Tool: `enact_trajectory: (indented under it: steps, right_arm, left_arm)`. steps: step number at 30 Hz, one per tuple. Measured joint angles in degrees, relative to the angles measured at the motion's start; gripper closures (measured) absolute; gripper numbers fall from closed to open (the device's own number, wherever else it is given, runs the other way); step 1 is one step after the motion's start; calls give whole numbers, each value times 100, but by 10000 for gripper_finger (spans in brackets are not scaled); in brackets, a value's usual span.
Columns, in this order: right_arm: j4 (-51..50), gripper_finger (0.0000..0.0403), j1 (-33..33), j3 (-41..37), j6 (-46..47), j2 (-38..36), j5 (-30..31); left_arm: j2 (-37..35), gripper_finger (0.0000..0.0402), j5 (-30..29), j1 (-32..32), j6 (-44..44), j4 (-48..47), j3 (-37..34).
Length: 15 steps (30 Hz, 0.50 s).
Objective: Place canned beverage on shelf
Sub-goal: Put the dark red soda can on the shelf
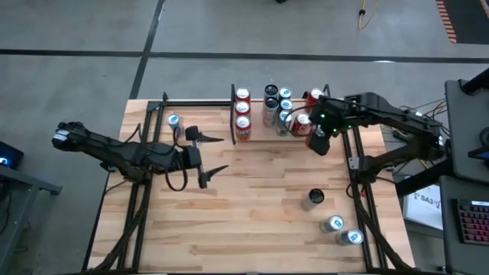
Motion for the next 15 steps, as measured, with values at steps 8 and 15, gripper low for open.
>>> enact_trajectory:
  steps: [8, 15]
  right_arm:
    - [316, 111, -433, -950, -108, -391, -82]
    - [1036, 111, -764, -1673, -532, -449, -83]
  left_arm:
    - [-140, 33, -9, 0, 160, 130, -97]
    - [-227, 33, -49, 0, 418, 165, -78]
